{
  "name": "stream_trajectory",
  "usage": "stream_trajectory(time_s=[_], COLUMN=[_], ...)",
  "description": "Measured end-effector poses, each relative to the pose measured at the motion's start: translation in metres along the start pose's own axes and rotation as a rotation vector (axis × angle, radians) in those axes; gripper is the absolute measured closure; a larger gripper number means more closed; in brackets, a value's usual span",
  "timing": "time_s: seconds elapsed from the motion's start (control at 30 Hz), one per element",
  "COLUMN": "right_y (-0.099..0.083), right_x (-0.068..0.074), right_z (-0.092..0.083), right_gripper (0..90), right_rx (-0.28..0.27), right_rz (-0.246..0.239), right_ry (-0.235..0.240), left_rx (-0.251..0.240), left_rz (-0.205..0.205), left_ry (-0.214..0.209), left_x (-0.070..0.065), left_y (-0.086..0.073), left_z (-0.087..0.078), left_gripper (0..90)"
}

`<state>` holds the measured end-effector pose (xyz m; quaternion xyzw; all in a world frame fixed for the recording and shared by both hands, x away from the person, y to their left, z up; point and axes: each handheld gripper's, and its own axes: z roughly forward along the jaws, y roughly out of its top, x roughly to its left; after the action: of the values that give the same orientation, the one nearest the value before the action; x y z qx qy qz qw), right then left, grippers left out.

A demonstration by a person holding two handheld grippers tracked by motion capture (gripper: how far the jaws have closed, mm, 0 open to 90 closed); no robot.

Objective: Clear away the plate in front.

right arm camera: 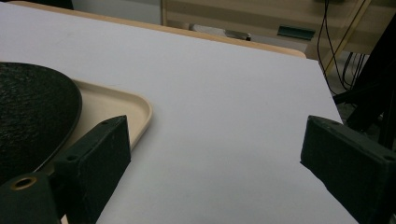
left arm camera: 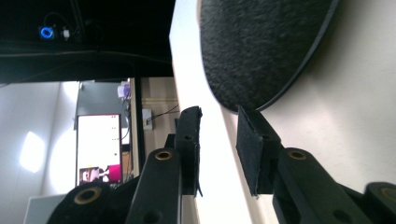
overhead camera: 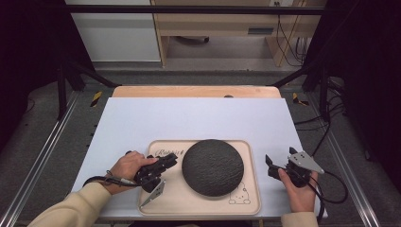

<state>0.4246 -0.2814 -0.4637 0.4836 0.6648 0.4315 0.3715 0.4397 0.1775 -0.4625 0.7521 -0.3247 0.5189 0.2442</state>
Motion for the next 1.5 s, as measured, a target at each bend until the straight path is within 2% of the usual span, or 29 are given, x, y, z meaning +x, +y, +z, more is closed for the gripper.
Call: stream_trajectory(time_s=[0.3, 0.37, 0.47, 0.5, 0.57, 0.6, 0.63, 0.67, 0.7, 0.77, 0.8, 0.83, 0.87, 0.9, 0.93, 0.97, 1.0, 1.03, 1.13, 1.17, 1.2, 1.27, 1.33, 1.37, 1.4, 1.43, 1.5], right_y=[0.000, 0.000, 0.000, 0.000, 0.000, 0.001, 0.001, 0.001, 0.001, 0.001, 0.002, 0.002, 0.002, 0.002, 0.002, 0.002, 0.002, 0.002, 0.003, 0.002, 0.002, 0.002, 0.001, 0.001, 0.002, 0.002, 0.002], right_x=[0.000, -0.001, 0.000, 0.000, 0.000, 0.000, 0.000, 0.000, 0.000, -0.001, -0.001, -0.001, -0.001, -0.001, -0.002, -0.002, -0.004, -0.004, -0.006, -0.007, -0.007, -0.008, -0.007, -0.007, -0.006, -0.006, -0.006], right_z=[0.000, -0.001, -0.001, -0.001, -0.001, -0.001, -0.001, -0.001, -0.001, -0.001, -0.001, -0.001, 0.000, 0.000, 0.000, 0.000, 0.002, 0.002, 0.004, 0.005, 0.005, 0.004, 0.004, 0.004, 0.003, 0.003, 0.002], right_gripper=[8.4, 8.4, 8.4, 8.4, 8.3, 8.2, 8.2, 8.2, 8.2, 8.0, 7.8, 7.8, 7.6, 7.6, 7.5, 7.5, 7.4, 7.4, 6.4, 6.2, 5.9, 5.5, 5.5, 5.4, 5.5, 5.5, 5.5], right_rx=[-0.002, -0.003, -0.002, -0.002, -0.004, -0.006, -0.006, -0.007, -0.007, -0.011, -0.013, -0.012, -0.013, -0.013, -0.015, -0.015, -0.020, -0.020, -0.016, -0.018, -0.015, -0.017, -0.021, -0.020, -0.021, -0.021, -0.024], right_rz=[0.000, -0.003, -0.001, -0.001, 0.001, 0.004, 0.004, 0.002, 0.002, -0.005, -0.002, 0.000, -0.006, -0.006, -0.005, -0.005, -0.012, -0.012, -0.013, -0.019, -0.017, -0.017, -0.014, -0.009, -0.008, -0.008, -0.013], right_ry=[0.002, 0.001, 0.001, 0.001, 0.003, 0.005, 0.005, 0.007, 0.007, 0.008, 0.013, 0.016, 0.018, 0.018, 0.022, 0.022, 0.027, 0.027, 0.034, 0.035, 0.037, 0.040, 0.045, 0.044, 0.045, 0.045, 0.044], left_rx=[0.036, 0.045, 0.068, 0.087, 0.097, 0.125, 0.125, 0.146, 0.146, 0.175, 0.177, 0.177, 0.187, 0.187, 0.193, 0.193, 0.188, 0.188, 0.208, 0.205, 0.208, 0.225, 0.227, 0.227, 0.235, 0.235, 0.235], left_rz=[-0.053, -0.065, -0.099, -0.130, -0.139, -0.198, -0.198, -0.242, -0.242, -0.304, -0.332, -0.332, -0.378, -0.378, -0.421, -0.421, -0.461, -0.461, -0.551, -0.596, -0.625, -0.659, -0.715, -0.715, -0.783, -0.783, -0.865], left_ry=[-0.001, 0.000, 0.010, 0.003, 0.008, 0.016, 0.016, 0.013, 0.013, 0.014, 0.034, 0.034, 0.037, 0.037, 0.040, 0.040, 0.072, 0.072, 0.085, 0.096, 0.098, 0.091, 0.090, 0.090, 0.093, 0.093, 0.104], left_x=[0.010, 0.012, 0.017, 0.020, 0.022, 0.024, 0.024, 0.028, 0.028, 0.032, 0.036, 0.036, 0.040, 0.040, 0.045, 0.045, 0.049, 0.049, 0.056, 0.055, 0.055, 0.053, 0.052, 0.052, 0.050, 0.050, 0.049], left_y=[-0.003, -0.004, -0.005, -0.006, -0.006, -0.007, -0.007, -0.007, -0.007, -0.007, -0.006, -0.006, -0.005, -0.005, -0.004, -0.004, -0.001, -0.001, 0.003, 0.003, 0.005, 0.006, 0.005, 0.005, 0.001, 0.001, -0.006], left_z=[0.009, 0.012, 0.016, 0.019, 0.021, 0.022, 0.022, 0.024, 0.024, 0.025, 0.025, 0.025, 0.024, 0.024, 0.024, 0.024, 0.022, 0.022, 0.016, 0.014, 0.011, 0.008, 0.003, 0.003, -0.001, -0.001, -0.008], left_gripper=[66.9, 63.1, 58.3, 58.3, 54.6, 51.7, 50.3, 49.5, 49.0, 47.6, 46.1, 45.4, 44.4, 43.4, 42.2, 42.2, 42.3, 41.8, 38.9, 37.9, 37.2, 35.4, 33.2, 32.3, 31.0, 30.1, 29.4])
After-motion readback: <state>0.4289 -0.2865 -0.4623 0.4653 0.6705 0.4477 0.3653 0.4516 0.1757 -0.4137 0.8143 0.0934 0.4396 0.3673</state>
